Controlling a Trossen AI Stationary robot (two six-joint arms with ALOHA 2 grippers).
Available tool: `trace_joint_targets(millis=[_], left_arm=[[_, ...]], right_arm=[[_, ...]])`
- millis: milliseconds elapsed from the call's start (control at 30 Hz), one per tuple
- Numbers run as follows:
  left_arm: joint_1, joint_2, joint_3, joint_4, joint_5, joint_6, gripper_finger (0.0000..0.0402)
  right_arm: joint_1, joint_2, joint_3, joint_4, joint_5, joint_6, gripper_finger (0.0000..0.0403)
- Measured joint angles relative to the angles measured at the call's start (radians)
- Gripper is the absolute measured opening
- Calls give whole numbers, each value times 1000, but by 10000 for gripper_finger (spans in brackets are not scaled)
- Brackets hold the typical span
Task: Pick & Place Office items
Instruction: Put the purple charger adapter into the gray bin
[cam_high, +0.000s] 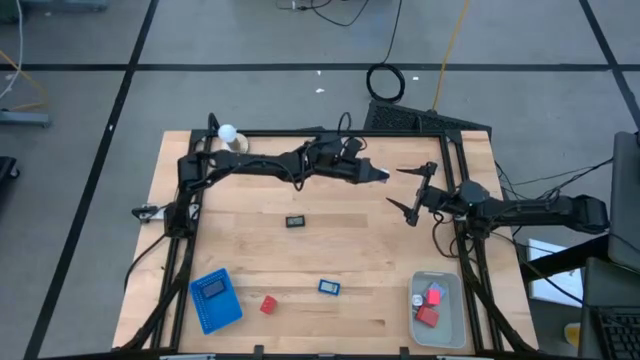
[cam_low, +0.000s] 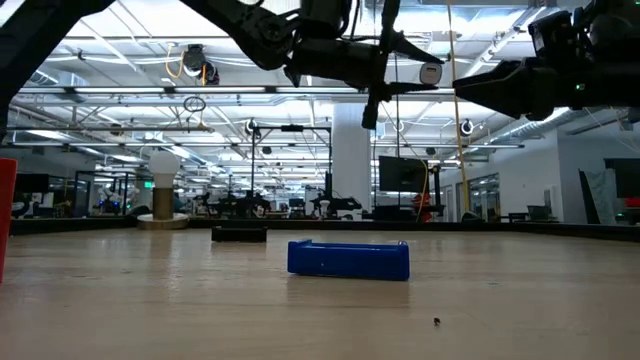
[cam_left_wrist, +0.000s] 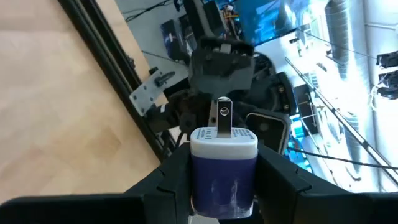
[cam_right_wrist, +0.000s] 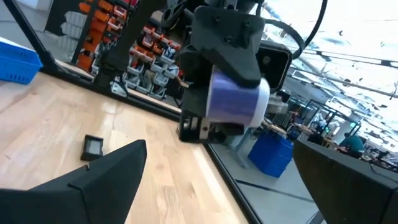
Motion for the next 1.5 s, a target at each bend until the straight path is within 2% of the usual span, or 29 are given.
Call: trace_joint_targets(millis=[233, 1000, 1500], left_arm=[[-13, 33, 0, 36, 3, -25, 131], [-39, 31, 0, 47, -51, 74, 131], [-46, 95, 2, 140, -57, 32, 131]], right_arm=[[0, 34, 3, 39, 1, 7, 399], [0, 102, 6, 142, -1, 18, 399], [0, 157, 8, 196, -2, 37, 398]])
